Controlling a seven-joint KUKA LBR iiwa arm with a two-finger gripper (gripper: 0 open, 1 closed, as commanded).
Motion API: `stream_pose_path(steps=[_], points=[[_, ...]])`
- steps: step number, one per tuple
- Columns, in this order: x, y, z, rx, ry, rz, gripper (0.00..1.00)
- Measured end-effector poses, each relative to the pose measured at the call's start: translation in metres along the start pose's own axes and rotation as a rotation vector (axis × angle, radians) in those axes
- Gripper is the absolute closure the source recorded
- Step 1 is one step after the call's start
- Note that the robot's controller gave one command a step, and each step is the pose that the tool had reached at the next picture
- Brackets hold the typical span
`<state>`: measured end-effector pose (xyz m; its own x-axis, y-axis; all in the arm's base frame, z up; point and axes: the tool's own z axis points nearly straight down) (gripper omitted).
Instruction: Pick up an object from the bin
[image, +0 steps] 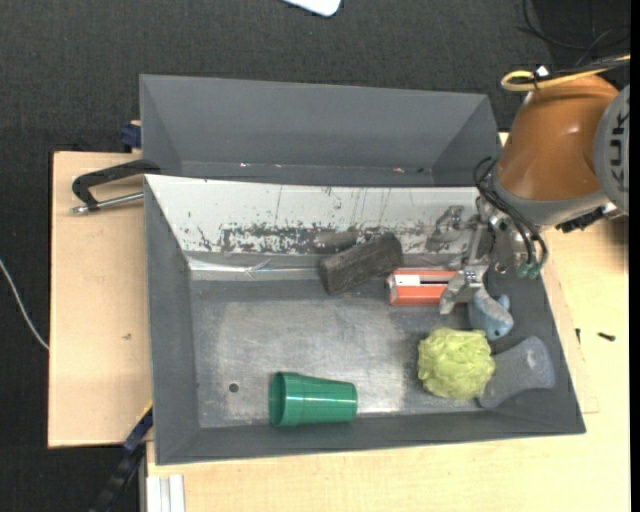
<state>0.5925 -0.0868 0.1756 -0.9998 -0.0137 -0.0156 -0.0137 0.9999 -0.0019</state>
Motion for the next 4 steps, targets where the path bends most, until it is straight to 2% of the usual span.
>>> stream_pose_path(steps=[1, 2, 3, 4], points=[[-0.007, -0.02, 0.019, -0.003, 0.015, -0.032, 0.0], [-0.001, -0.002, 0.018, -0.003, 0.014, -0.02, 0.0], [-0.007, -0.001, 0.092, -0.002, 0.007, -0.044, 0.0], [-0.015, -0.001, 0.111, 0.002, -0.009, -0.038, 1.0]])
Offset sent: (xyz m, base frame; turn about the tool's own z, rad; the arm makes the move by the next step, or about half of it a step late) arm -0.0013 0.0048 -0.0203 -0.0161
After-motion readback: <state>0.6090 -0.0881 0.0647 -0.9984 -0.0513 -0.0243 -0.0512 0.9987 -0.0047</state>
